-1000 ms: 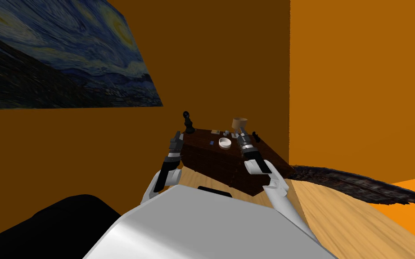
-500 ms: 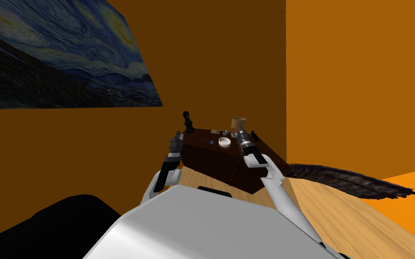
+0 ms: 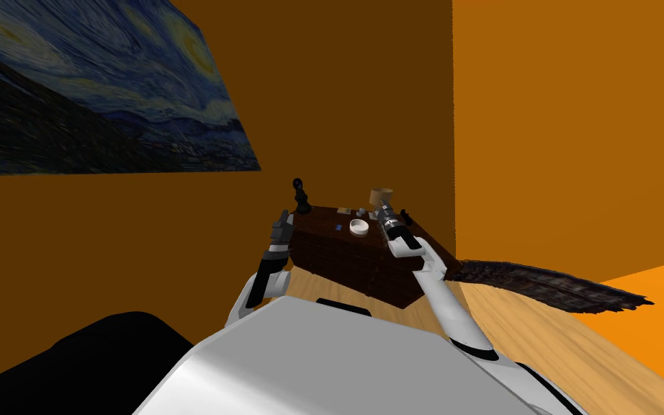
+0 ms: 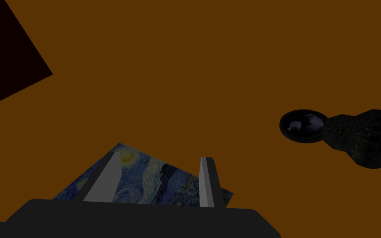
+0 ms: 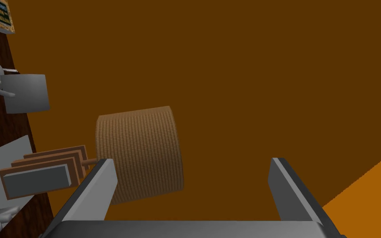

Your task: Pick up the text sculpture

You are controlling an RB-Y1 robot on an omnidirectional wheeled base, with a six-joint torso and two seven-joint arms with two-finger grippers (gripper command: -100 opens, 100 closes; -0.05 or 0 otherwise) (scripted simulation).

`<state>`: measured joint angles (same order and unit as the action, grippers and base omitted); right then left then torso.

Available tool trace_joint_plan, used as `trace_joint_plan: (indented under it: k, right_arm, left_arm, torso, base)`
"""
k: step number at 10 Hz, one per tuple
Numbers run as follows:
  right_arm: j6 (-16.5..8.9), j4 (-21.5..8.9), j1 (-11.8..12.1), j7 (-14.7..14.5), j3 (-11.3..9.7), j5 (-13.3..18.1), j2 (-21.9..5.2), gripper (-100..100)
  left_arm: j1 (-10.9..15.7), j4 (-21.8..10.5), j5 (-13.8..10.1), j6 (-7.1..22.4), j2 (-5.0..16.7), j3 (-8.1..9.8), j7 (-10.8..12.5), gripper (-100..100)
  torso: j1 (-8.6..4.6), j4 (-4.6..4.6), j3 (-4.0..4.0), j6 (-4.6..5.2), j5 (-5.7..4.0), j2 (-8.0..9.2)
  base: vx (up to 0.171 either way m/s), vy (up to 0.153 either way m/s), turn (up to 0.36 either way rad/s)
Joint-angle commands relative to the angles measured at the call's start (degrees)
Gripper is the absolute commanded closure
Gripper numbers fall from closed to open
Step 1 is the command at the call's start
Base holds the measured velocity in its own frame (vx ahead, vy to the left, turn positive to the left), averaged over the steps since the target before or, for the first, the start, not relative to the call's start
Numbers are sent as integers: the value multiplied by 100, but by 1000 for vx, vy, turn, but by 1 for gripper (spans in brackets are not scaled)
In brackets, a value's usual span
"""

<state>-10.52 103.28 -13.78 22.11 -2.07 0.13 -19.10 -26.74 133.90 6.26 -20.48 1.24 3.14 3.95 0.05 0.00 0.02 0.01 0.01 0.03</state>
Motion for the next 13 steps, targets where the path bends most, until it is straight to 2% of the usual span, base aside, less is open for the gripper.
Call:
trace_joint_plan:
  k: [1, 2, 3, 4, 5, 6, 7, 9, 10, 11, 12, 13]
  right_arm:
    - [-286, -259, -286, 286, 40, -60, -113, -100]
    - [-445, -259, -352, 293, 40, -60, -113, -100]
    - [-490, -259, -352, 293, 40, -60, -113, -100]
    - [-703, -530, -616, 568, 80, -111, -201, -100]
    - [-862, -530, -683, 576, 80, -111, -201, -100]
    - [-914, -530, -683, 576, 80, -111, -201, -100]
    - [-1127, -811, -972, 858, 124, -167, -284, -100]
    - [-1342, -811, -1006, 865, 124, -167, -284, -100]
    - [-1550, -1100, -1295, 1141, 171, -228, -362, -100]
    - [-1718, -1100, -1319, 1159, 171, -228, -362, -100]
    - [-1774, -1100, -1319, 1159, 171, -228, -362, -100]
    - [-2003, -1361, -1584, 1435, 221, -292, -436, -100]
  left_arm:
    - [0, 0, 0, 0, 0, 0, 0, 0]
    - [0, 0, 0, 0, 0, 0, 0, 0]
    - [0, 0, 0, 0, 0, 0, 0, 0]
    - [0, 0, 0, 0, 0, 0, 0, 0]
    - [0, 0, 0, 0, 0, 0, 0, 0]
    - [0, 0, 0, 0, 0, 0, 0, 0]
    - [0, 0, 0, 0, 0, 0, 0, 0]
    - [0, 0, 0, 0, 0, 0, 0, 0]
    - [0, 0, 0, 0, 0, 0, 0, 0]
    - [0, 0, 0, 0, 0, 0, 0, 0]
    - [0, 0, 0, 0, 0, 0, 0, 0]
    - [0, 0, 0, 0, 0, 0, 0, 0]
  torso:
    - [0, 0, 0, 0, 0, 0]
    - [0, 0, -1, 0, 0, -1]
    - [1, -1, -1, 0, 0, -1]
    - [-1, -1, -1, 0, 0, -2]
    - [0, 0, -1, 1, 0, -2]
    - [1, -1, -1, 0, 0, -2]
    - [0, -1, -2, 0, 0, -2]
    - [3, -1, -2, 0, 0, -3]
    - [0, -1, -2, 1, 0, -3]
    - [0, -1, -3, 1, 0, -4]
    - [2, -2, -3, 1, 0, -5]
    - [0, -2, -3, 1, 0, -5]
  base:
    - [-11, 13, -30]
    - [-12, 15, -17]
    - [-5, 7, 4]
    - [-11, 14, -30]
    - [-11, 16, -18]
    - [-3, 7, 5]
    - [-7, 15, -30]
    - [-4, 13, -4]
    - [-2, 13, -23]
    - [0, 16, -15]
    - [1, 9, 1]
    - [5, 13, -21]
